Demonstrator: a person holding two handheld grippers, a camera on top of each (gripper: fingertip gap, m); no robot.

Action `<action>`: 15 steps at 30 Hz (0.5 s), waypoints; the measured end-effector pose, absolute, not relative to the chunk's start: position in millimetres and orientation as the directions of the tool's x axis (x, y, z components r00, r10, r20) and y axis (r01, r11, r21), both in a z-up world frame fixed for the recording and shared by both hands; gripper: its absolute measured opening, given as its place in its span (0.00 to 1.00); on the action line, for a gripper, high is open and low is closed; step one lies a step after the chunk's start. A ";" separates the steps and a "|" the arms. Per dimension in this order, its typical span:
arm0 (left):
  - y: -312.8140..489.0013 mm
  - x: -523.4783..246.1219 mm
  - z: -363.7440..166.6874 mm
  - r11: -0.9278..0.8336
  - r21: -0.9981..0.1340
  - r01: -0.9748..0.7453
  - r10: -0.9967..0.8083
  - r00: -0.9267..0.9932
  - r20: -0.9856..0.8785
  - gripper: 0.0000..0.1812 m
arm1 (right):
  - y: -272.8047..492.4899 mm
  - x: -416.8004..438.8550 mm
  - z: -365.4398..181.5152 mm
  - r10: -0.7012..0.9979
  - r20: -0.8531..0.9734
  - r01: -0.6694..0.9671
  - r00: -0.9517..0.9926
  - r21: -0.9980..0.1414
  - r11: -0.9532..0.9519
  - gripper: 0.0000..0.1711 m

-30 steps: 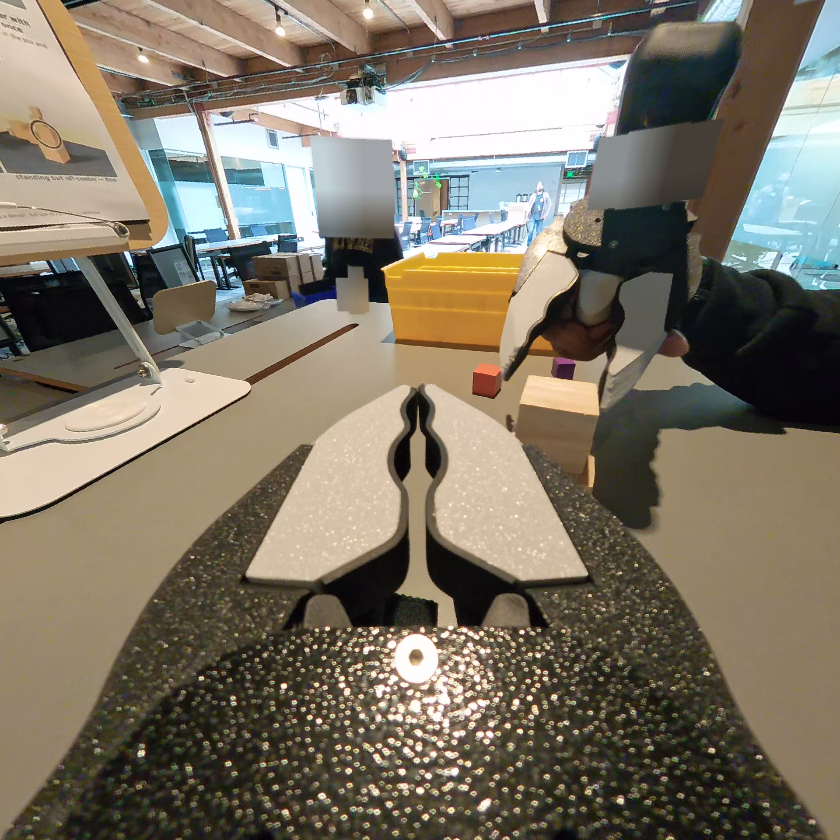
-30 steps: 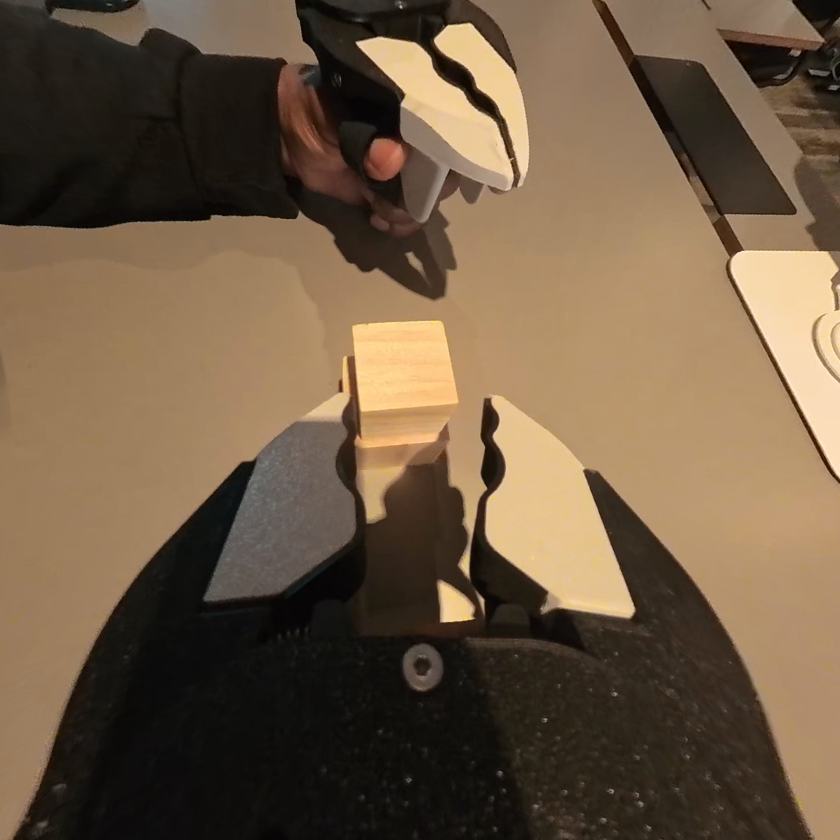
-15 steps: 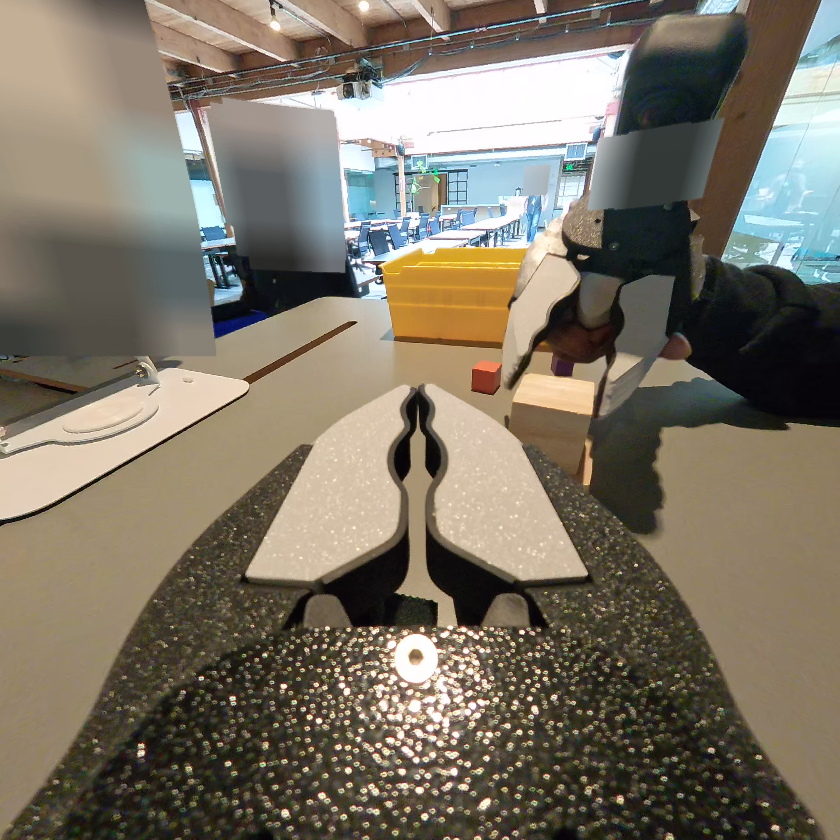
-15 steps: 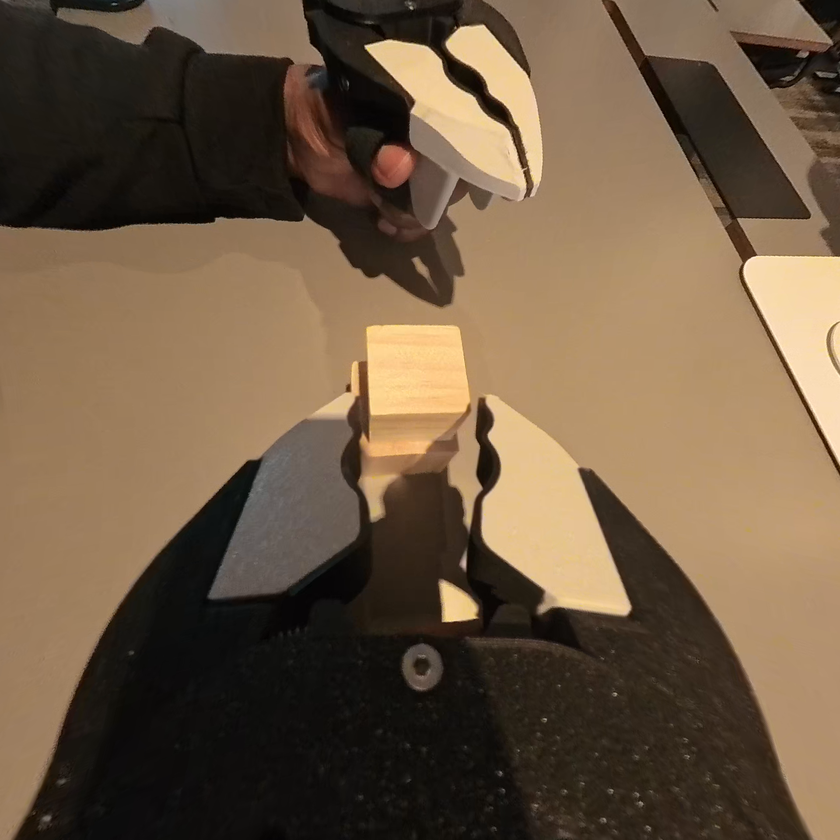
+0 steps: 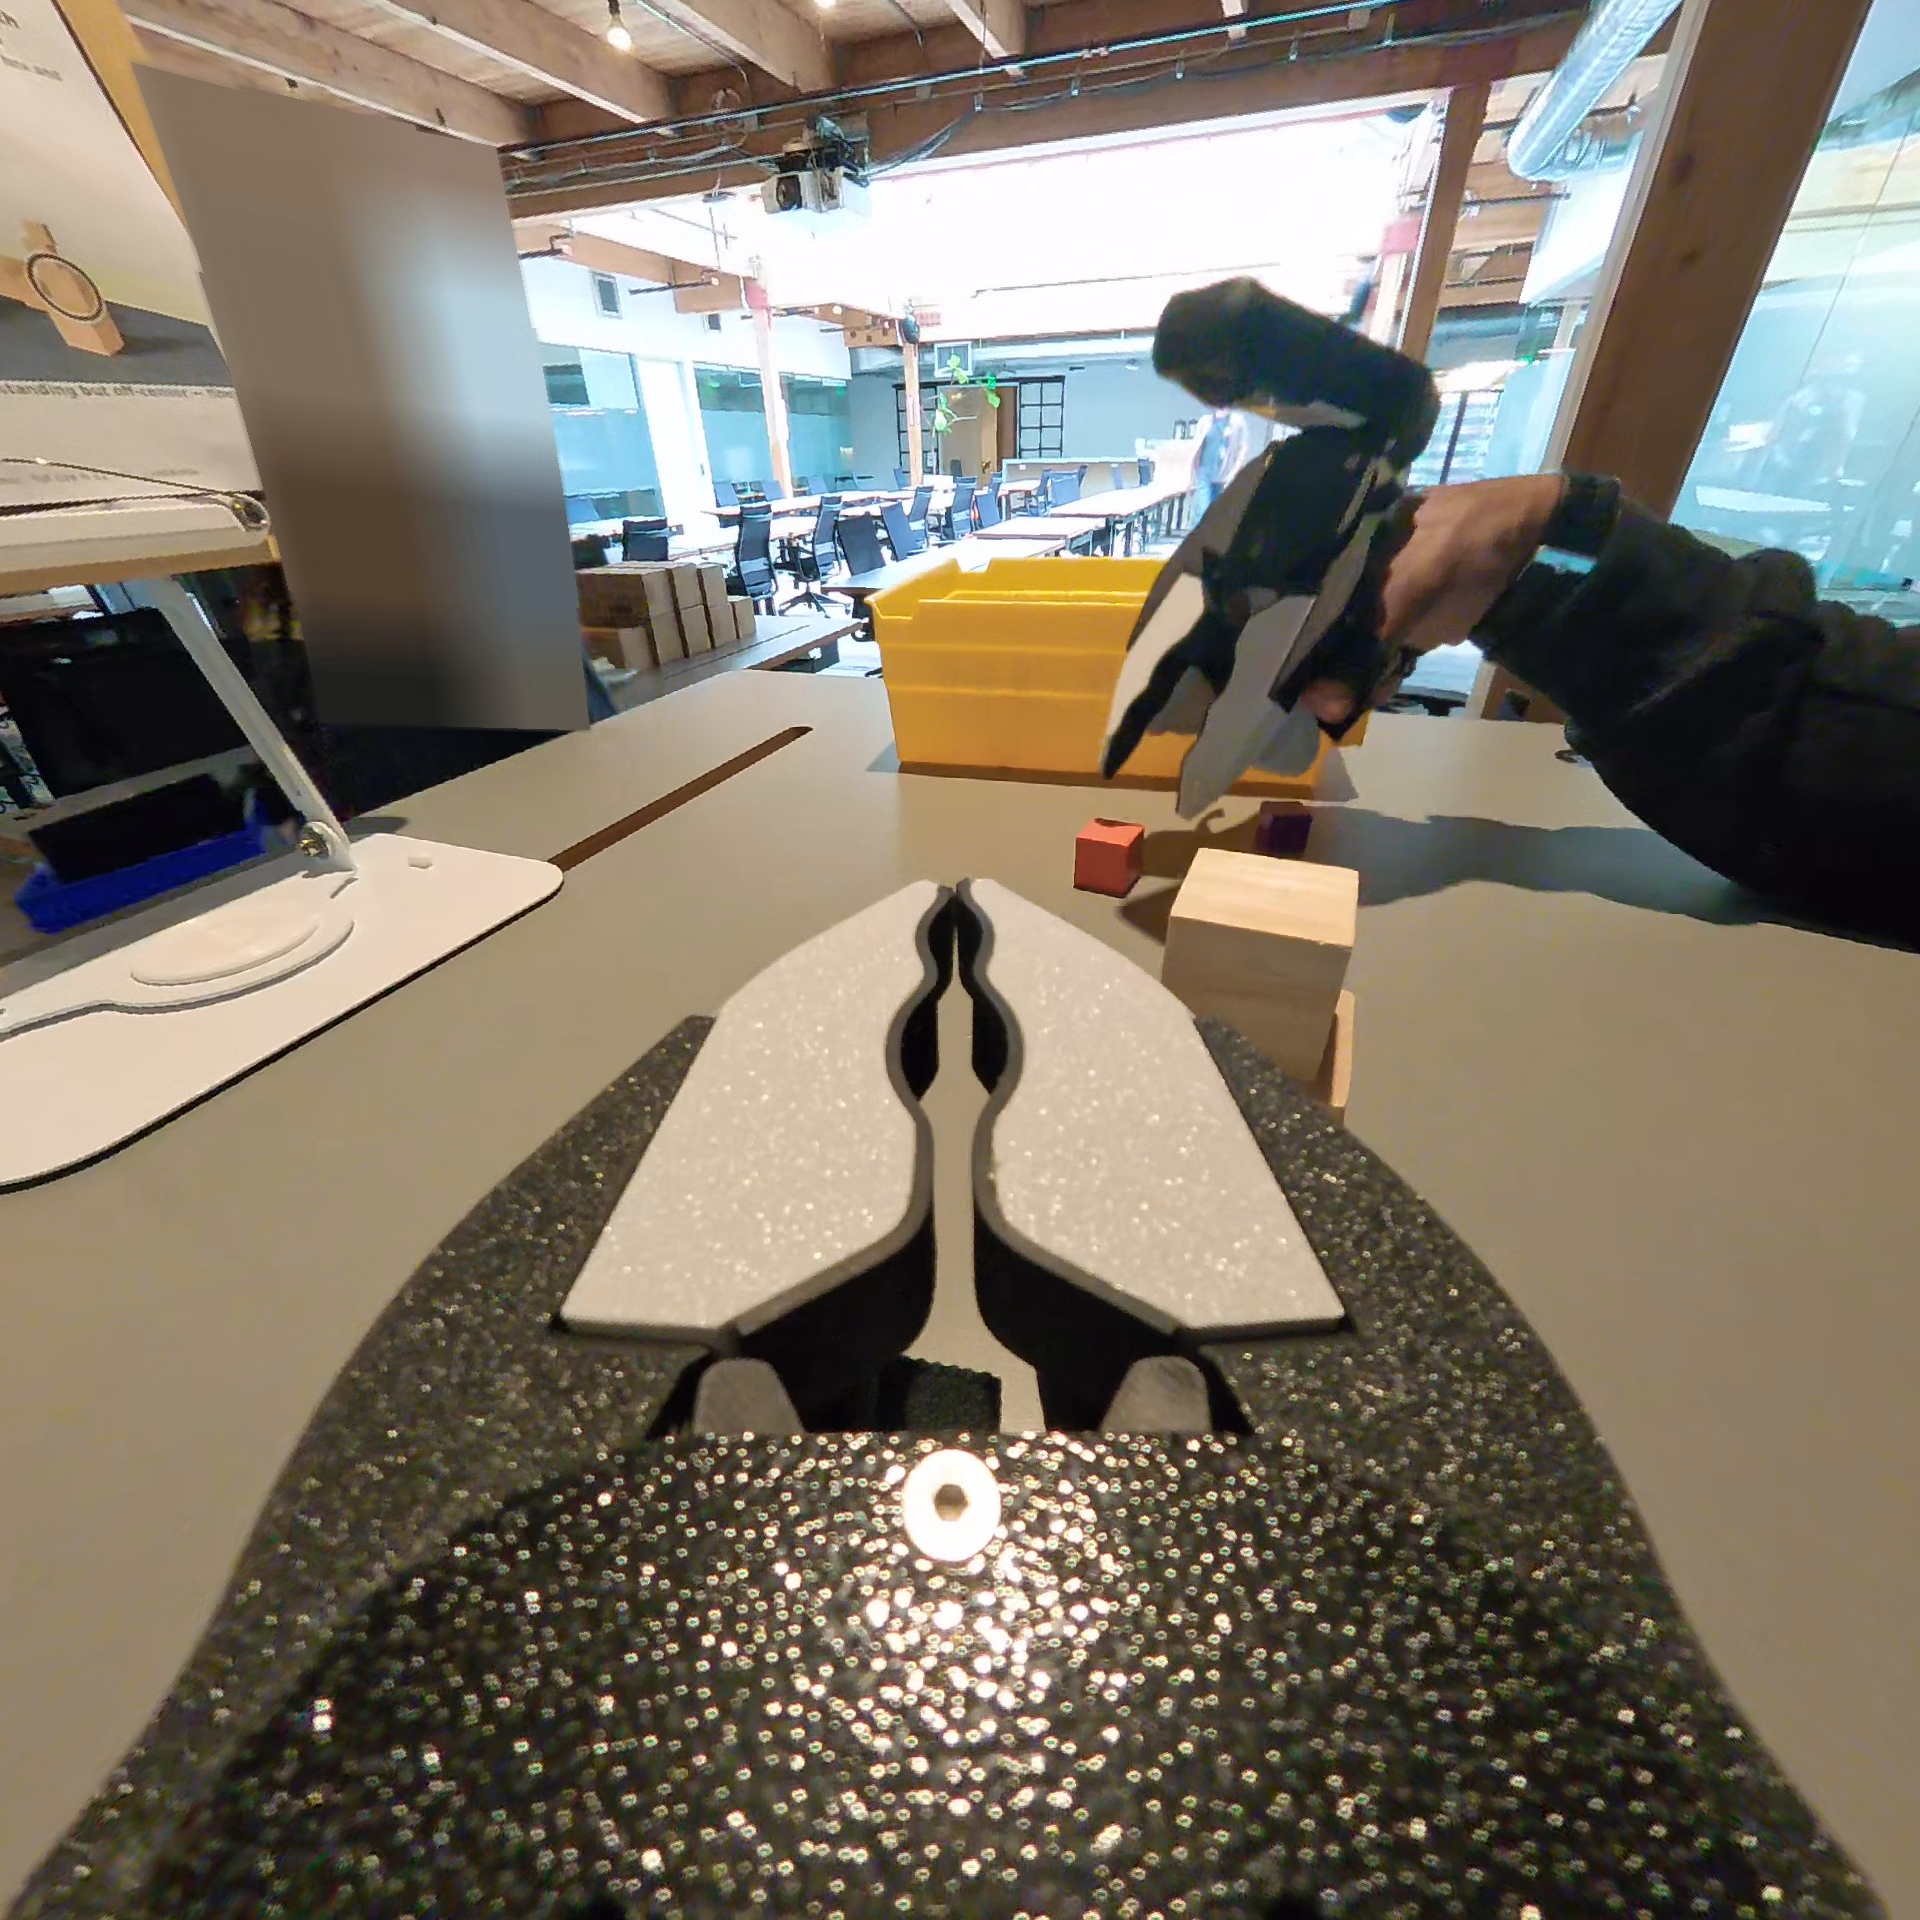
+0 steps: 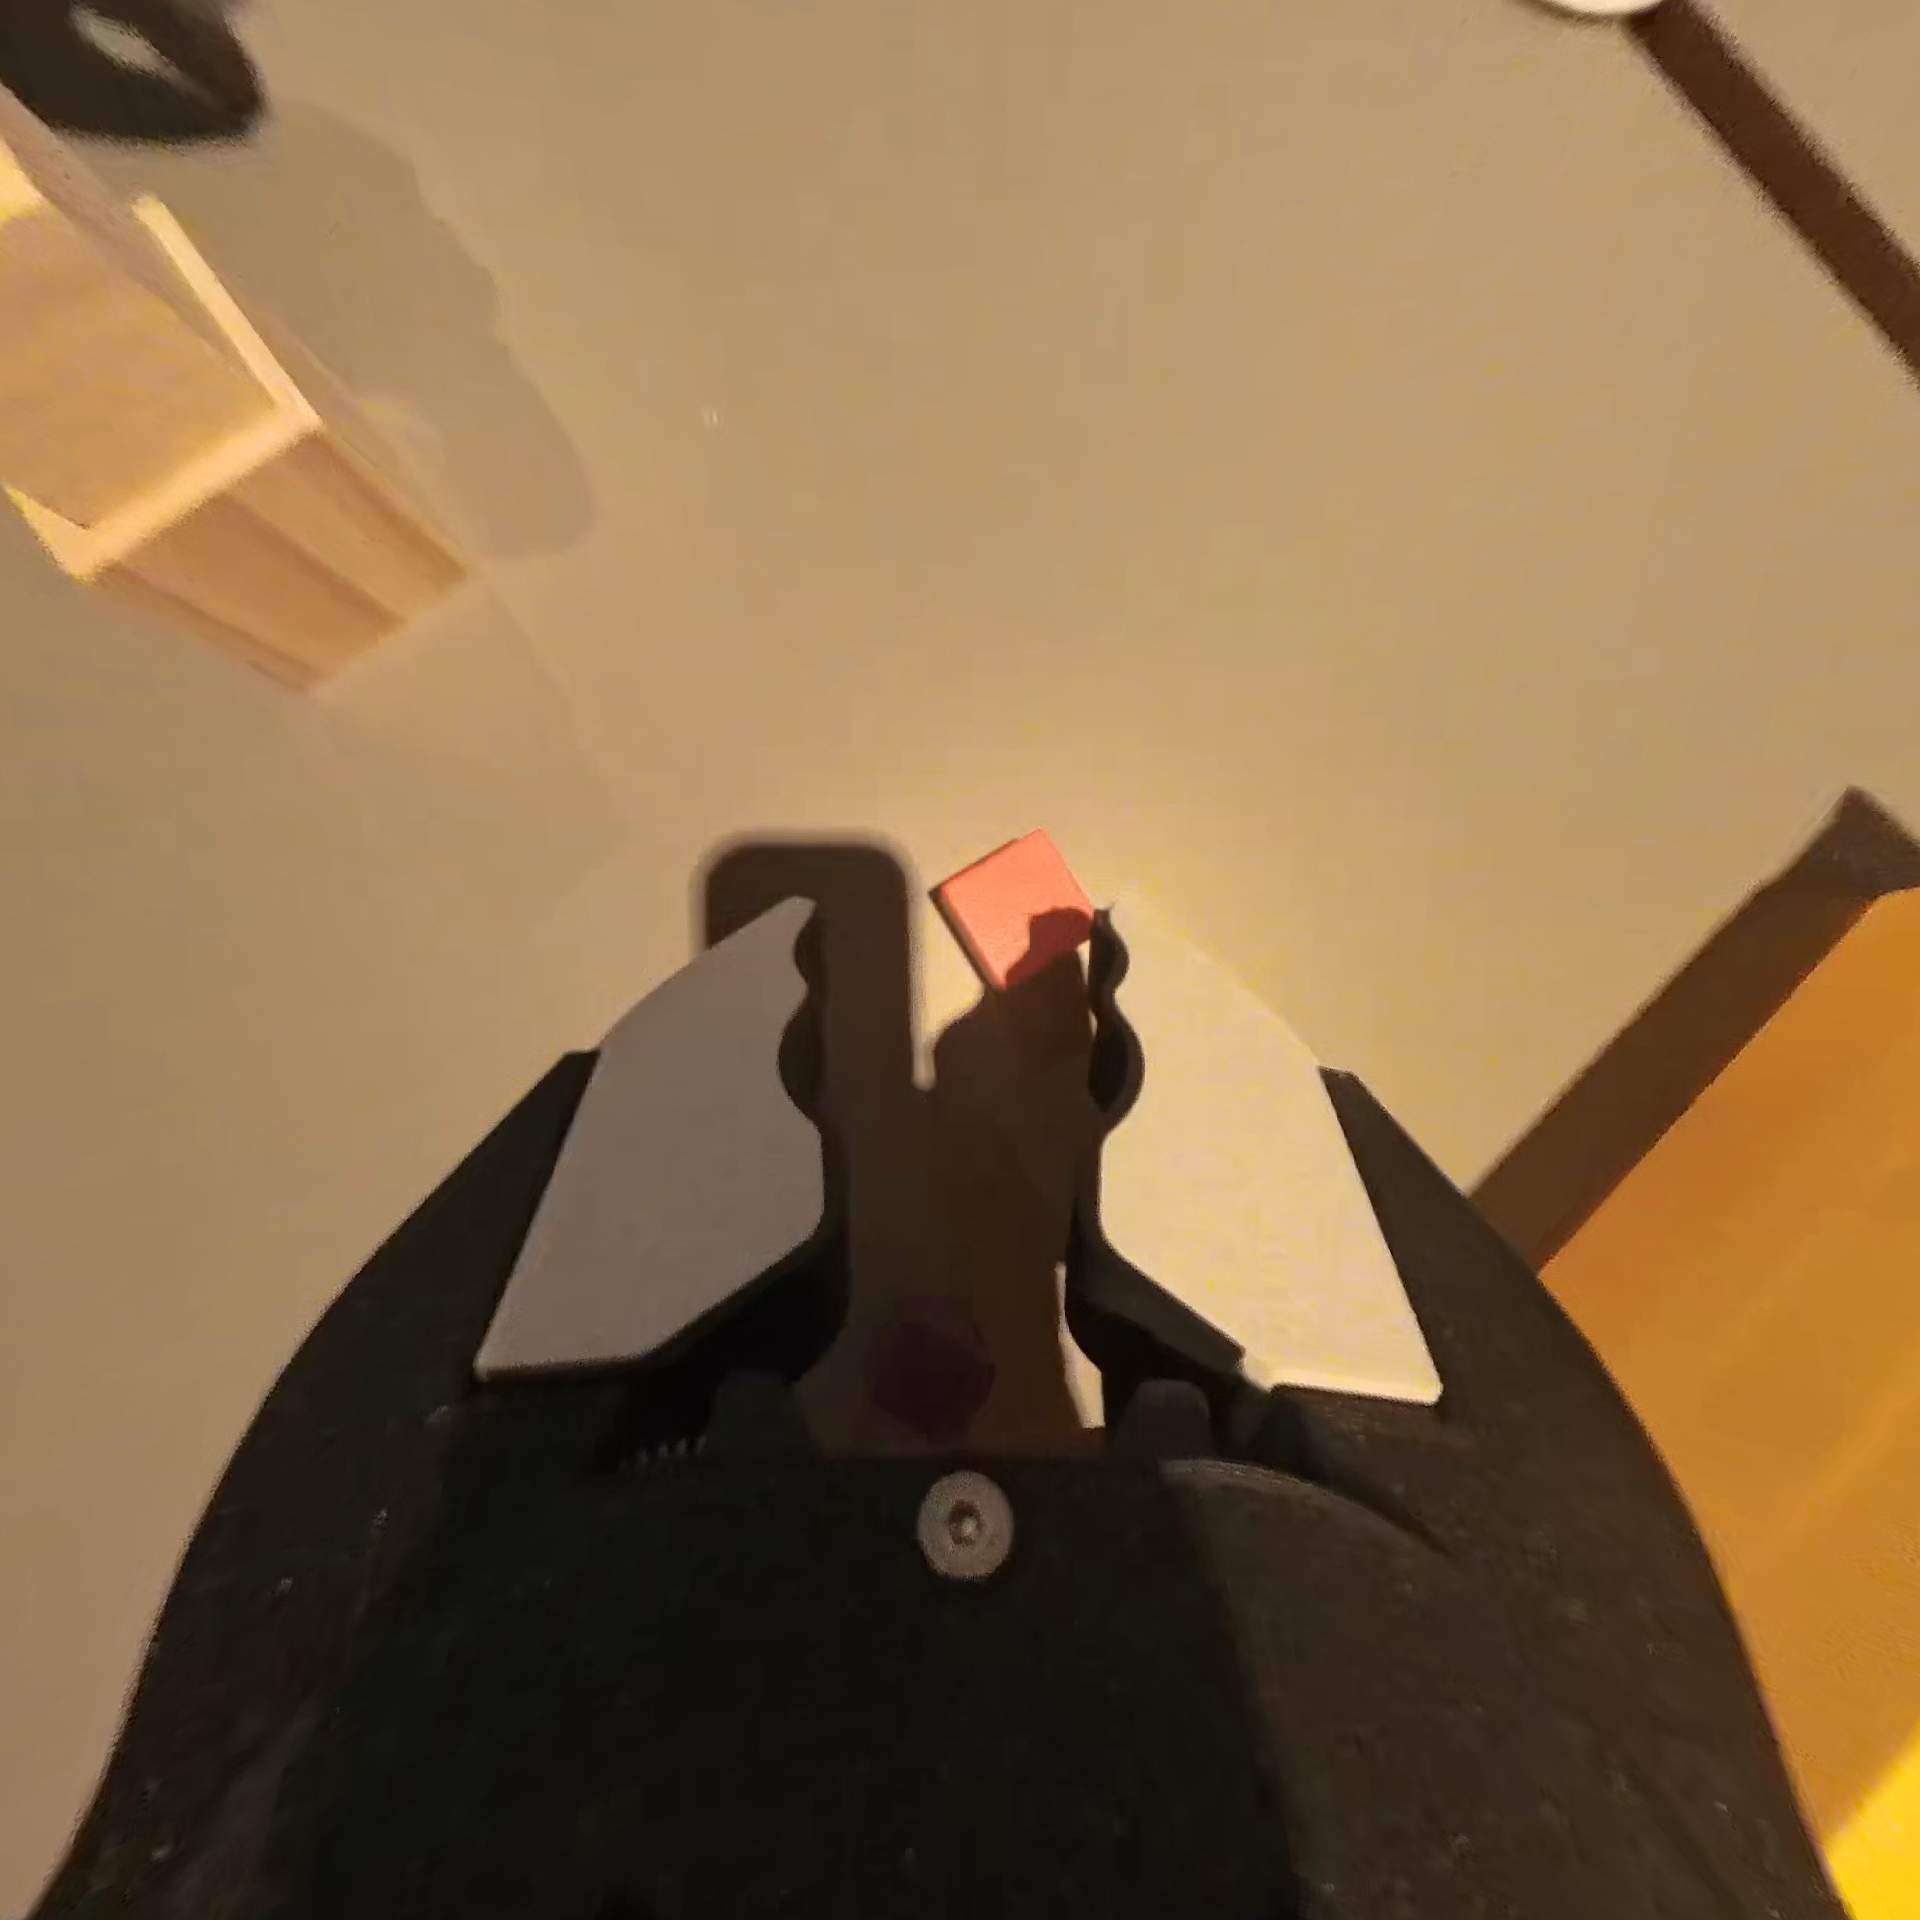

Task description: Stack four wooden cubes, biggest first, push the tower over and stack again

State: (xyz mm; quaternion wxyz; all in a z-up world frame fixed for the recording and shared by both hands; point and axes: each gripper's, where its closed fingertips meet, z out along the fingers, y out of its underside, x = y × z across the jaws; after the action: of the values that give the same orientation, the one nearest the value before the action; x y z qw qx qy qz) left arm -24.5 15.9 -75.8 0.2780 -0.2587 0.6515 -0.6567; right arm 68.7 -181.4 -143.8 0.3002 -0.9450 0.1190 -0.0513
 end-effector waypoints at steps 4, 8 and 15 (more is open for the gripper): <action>16.4 -24.6 -75.2 0.000 -1.000 0.030 -0.702 -0.711 -0.021 0.00 | -180.6 76.9 -164.3 -0.324 0.077 -0.243 0.943 -0.506 -0.828 0.28; 15.5 -24.7 -75.8 0.008 -0.999 0.031 -0.702 -0.712 -0.027 0.00 | -182.3 81.9 -174.7 -0.362 0.054 -0.292 0.931 -0.487 -0.823 0.28; 14.1 -24.7 -76.8 0.018 -0.999 0.030 -0.700 -0.713 -0.034 0.00 | -183.7 82.0 -183.2 -0.313 0.045 -0.253 0.949 -0.484 -0.838 0.22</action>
State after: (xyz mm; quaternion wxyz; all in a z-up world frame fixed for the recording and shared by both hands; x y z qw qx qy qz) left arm -24.7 14.1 -76.8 0.2795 -0.2554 0.6563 -0.6526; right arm 82.0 -183.7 -183.2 0.2434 -0.9566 0.1480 -0.0612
